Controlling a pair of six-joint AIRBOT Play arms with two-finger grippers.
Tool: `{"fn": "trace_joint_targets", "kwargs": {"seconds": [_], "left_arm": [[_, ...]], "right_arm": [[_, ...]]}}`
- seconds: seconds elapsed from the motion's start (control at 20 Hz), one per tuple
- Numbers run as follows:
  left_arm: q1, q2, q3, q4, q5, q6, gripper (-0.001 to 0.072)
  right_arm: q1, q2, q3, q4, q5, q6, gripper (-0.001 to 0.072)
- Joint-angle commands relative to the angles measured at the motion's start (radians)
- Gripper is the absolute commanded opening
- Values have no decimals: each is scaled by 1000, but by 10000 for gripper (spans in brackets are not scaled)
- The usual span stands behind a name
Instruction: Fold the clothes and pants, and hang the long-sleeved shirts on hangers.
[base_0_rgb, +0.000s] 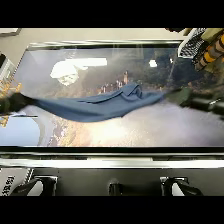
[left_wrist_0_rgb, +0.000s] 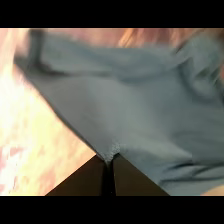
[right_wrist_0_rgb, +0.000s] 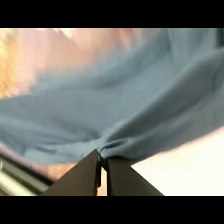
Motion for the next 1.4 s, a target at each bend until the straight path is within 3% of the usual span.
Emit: {"fn": "trace_joint_targets", "kwargs": {"seconds": [0.0, 0.2, 0.3, 0.4, 0.6, 0.8, 1.0, 1.15, 1.35], "left_arm": [[0, 134, 234, 89, 2, -164, 16], [0, 283, 355, 303, 4, -369, 16], [0, 353, 356, 401, 39, -426, 16], [0, 397, 356, 476, 78, -473, 16], [0, 372, 339, 471, 98, -481, 16], [0, 197, 225, 348, 105, -362, 16], [-27, -128, 151, 248, 152, -228, 17], [-118, -373, 152, 247, 320, -150, 16], [-235, -633, 158, 246, 634, -103, 16]], "right_arm": [[0, 127, 309, -68, -11, 134, 30], [0, 230, 650, -422, -56, 311, 30], [0, 259, 745, -545, -87, 393, 31], [0, 261, 795, -577, -94, 458, 31], [0, 202, 795, -563, -67, 471, 31], [0, -13, 794, -523, 86, 483, 32], [12, -310, 702, -393, 174, 482, 32], [100, -501, 623, -488, 58, 422, 32], [198, -709, 618, -636, -189, 423, 31]]}}
